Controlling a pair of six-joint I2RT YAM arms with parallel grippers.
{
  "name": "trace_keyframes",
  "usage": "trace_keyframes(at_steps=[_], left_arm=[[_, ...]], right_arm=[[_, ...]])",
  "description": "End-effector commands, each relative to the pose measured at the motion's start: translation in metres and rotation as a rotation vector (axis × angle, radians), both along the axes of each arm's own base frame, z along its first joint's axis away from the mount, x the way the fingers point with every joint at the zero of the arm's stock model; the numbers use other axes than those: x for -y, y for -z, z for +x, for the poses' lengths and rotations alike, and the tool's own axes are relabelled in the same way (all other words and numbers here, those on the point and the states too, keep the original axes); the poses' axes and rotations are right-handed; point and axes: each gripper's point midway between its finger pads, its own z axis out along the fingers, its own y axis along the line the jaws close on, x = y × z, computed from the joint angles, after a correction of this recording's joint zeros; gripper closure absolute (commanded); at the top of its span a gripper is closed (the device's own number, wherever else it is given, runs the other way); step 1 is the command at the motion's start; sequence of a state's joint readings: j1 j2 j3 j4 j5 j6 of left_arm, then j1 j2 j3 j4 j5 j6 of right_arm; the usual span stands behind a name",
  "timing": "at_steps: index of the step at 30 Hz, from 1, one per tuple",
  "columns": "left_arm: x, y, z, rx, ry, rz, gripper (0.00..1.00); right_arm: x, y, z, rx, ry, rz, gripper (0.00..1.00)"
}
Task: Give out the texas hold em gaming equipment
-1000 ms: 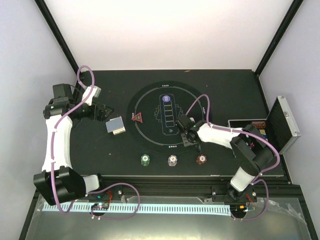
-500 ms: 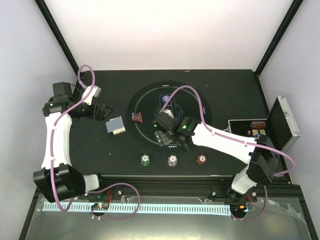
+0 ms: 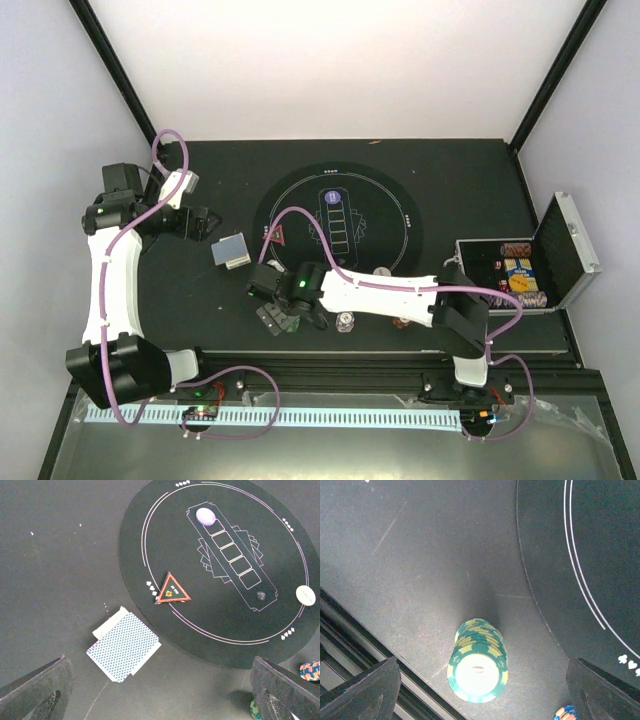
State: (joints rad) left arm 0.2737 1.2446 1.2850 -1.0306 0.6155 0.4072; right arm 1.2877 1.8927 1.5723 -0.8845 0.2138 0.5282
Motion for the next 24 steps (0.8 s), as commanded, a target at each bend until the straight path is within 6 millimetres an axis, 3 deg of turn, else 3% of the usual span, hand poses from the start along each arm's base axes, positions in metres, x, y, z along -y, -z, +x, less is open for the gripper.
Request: trace_keyframes(at_steps=[1,12,24], left_arm=[[-0.001,-0.008,-0.002,0.027,-0.001,0.009,0.01],[0.006,-0.012,-0.001,0.034,0.018,-0.033,0.01],[0.009,-0.017,-0.003,0.039,0.035,-0.044,0.01]], right_arm=[[0.002,0.007,-0.009,-0.054,-0.030,-0.004,0.08],[0.010,0.035,-0.020,-0.112,-0.024,-0.021,0.26],[0.001,0.046,-0.015,-0.101,-0.035,-0.027,0.29]])
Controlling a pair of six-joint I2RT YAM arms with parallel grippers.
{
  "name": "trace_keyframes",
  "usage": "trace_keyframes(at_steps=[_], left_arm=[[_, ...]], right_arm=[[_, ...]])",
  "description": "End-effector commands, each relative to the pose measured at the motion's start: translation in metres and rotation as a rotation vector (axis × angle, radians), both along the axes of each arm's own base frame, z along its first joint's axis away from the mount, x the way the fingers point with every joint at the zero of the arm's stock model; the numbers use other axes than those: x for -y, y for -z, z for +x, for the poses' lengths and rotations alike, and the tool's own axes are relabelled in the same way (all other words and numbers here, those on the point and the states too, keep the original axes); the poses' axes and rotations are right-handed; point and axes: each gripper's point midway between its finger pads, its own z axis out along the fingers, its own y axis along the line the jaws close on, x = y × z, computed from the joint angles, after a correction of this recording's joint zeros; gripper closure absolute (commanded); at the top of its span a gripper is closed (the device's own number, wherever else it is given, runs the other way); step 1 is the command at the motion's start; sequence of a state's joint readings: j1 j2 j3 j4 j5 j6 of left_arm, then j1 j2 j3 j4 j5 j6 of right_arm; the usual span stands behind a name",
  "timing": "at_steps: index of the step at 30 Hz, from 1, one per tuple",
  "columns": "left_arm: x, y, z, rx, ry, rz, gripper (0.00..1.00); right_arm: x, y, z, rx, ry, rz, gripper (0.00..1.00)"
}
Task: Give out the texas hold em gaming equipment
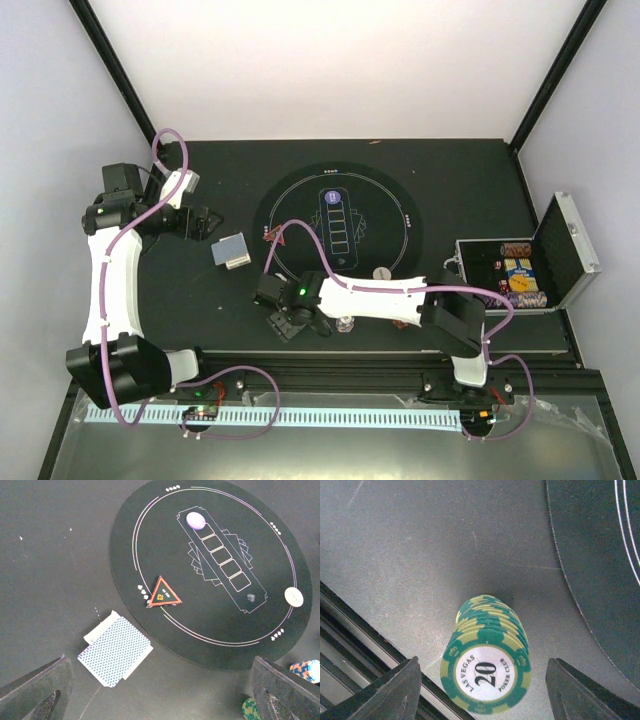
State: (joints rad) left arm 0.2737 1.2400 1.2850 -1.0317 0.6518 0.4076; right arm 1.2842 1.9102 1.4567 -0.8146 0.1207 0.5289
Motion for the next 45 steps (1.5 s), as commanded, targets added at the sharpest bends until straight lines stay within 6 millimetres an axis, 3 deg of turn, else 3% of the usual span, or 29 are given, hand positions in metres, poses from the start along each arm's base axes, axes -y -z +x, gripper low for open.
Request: trace_keyframes(at_steps=[1,6,18,31,39,42,45], left_arm=[[0.003,-0.014,-0.001,0.027,0.015,-0.018,0.01],[0.003,-0.018,-0.001,0.037,0.013,-0.016,0.01],[0.006,-0.019,-0.002,0.033,0.019,-0.036,0.01],[0.006,-0.025,-0.002,0.047,0.019,-0.027,0.01],[0.005,-0.026,-0.005,0.054,0.019,-0.018,0.01],[0.004,-0.025,-0.005,0.052,0.013,-0.007,0.01],[0.004,-0.024,-0.007,0.047,0.014,-0.003,0.01]], right_arm=[[-0.009,0.004,0.002,0.001,-0.010,0.009,0.30],[-0.009,0.006,0.003,0.007,-0.017,0.002,0.39],[-0.009,0.007,0.008,0.033,-0.015,-0.006,0.42],[-0.010,0.009,0.016,0.040,-0.011,-0.020,0.58],[-0.008,0.003,0.018,0.046,-0.004,-0.008,0.82],[-0.010,-0.006,0.019,0.050,0.002,0.011,0.93],[-0.010,-0.019,0.021,0.069,0.010,0.028,0.97]])
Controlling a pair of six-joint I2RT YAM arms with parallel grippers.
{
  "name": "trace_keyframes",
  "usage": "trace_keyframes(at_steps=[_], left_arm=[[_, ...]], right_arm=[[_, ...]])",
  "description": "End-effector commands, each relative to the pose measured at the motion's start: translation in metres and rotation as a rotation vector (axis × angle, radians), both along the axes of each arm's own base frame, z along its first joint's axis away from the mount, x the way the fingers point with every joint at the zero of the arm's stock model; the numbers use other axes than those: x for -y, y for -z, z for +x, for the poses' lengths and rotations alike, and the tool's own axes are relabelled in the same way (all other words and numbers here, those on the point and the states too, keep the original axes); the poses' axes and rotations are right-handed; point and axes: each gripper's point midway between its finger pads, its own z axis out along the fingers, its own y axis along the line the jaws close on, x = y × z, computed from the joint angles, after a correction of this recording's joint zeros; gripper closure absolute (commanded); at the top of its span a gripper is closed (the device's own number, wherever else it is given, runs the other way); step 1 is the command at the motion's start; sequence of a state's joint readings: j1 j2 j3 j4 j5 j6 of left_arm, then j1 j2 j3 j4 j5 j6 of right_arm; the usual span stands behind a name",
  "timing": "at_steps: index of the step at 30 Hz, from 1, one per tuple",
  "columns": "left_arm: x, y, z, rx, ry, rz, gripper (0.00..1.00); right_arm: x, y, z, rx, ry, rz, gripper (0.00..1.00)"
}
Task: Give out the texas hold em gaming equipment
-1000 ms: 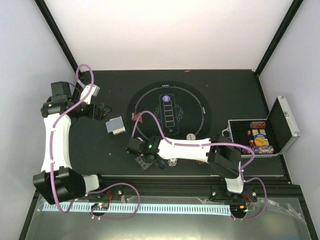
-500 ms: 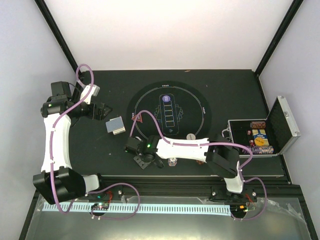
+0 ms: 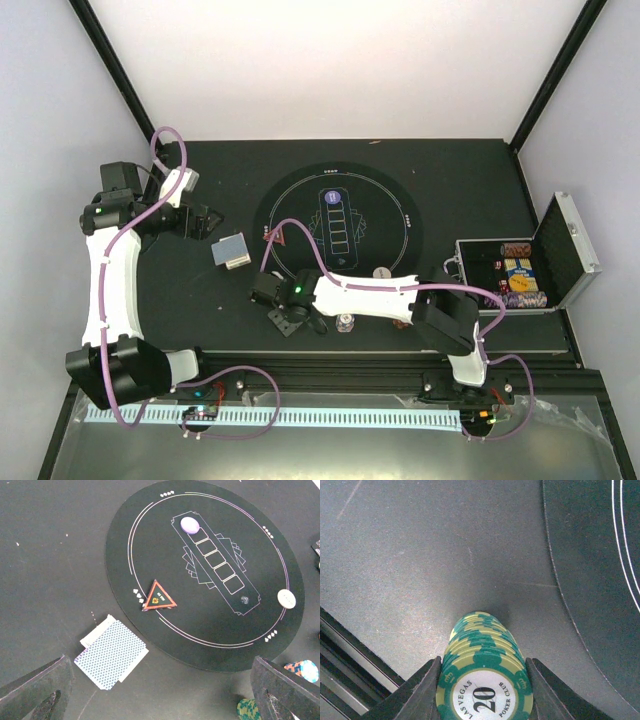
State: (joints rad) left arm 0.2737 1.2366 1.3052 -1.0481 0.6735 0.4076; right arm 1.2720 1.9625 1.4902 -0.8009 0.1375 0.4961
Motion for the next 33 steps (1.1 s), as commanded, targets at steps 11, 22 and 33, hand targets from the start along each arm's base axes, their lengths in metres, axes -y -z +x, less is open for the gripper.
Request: trace_keyframes(at_steps=[11,22,33], left_arm=[[-0.002,-0.010,-0.007,-0.003,0.000,0.031,0.01],[-0.005,-0.005,-0.007,-0.048,-0.001,0.039,0.01],[-0.001,-0.008,-0.008,-0.037,0.013,0.015,0.01]], right_arm=[[0.003,-0.075,0.029,0.099,0.064,0.119,0.99],[0.002,-0.066,0.127,0.137,0.146,0.083,0.99],[-0.003,0.006,0.197,0.105,0.184,-0.016,0.99]])
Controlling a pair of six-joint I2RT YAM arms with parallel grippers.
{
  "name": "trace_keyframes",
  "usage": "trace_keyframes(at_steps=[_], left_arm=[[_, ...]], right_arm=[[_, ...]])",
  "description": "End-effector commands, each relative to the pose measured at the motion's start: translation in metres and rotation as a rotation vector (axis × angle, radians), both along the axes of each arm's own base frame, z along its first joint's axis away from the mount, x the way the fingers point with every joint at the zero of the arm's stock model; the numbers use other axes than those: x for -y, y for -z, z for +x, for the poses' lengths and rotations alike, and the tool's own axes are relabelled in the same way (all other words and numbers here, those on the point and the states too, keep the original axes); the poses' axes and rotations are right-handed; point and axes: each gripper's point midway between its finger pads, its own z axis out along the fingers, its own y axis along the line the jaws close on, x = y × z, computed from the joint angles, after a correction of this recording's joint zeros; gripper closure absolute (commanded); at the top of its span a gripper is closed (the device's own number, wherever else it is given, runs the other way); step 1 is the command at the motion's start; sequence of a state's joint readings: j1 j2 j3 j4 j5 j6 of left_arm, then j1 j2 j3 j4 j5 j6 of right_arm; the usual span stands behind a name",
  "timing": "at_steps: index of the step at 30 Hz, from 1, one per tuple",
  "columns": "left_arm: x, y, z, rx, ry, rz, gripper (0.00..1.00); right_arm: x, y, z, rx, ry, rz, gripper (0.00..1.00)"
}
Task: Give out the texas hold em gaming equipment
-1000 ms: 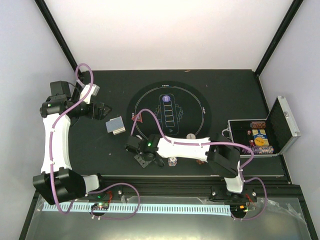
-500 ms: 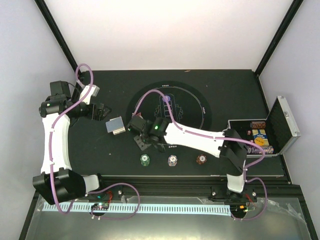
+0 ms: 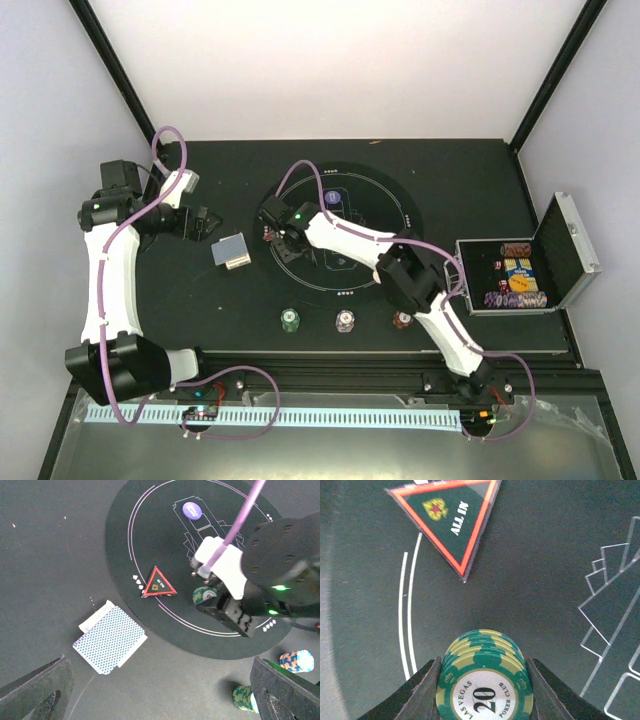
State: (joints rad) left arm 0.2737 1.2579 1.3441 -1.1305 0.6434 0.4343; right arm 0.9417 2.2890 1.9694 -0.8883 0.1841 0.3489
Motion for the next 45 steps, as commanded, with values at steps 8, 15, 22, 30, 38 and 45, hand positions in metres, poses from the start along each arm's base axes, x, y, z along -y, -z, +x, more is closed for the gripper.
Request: trace_keyframes(at_steps=[8,15,22,30,38,45], left_arm=[[0.002,-0.012,-0.001,0.019,0.015,-0.012,0.01],[0.003,-0.012,-0.004,0.019,0.016,-0.010,0.01],[0.008,-0.013,-0.008,0.017,0.037,-0.030,0.01],[0.008,-0.018,-0.010,0.035,0.045,-0.020,0.01],[0.007,-0.018,-0.012,0.023,0.044,-0.015,0.01],[0.004,-0.019,-0.009,0.010,0.029,-0.016,0.01]], right_arm=[[-0.009,0.045,0.015,-0.047,-0.035,-0.040,0.99],[-0.024,0.055,0.020,-0.064,-0.039,-0.009,0.99],[-0.016,0.068,0.017,-0.088,0.004,-0.044,0.98],[0.002,0.063,0.010,-0.064,-0.027,-0.081,0.78],[-0.012,0.044,0.015,-0.054,-0.059,-0.040,0.49],[-0.016,0.000,0.015,-0.014,-0.064,0.029,0.32]])
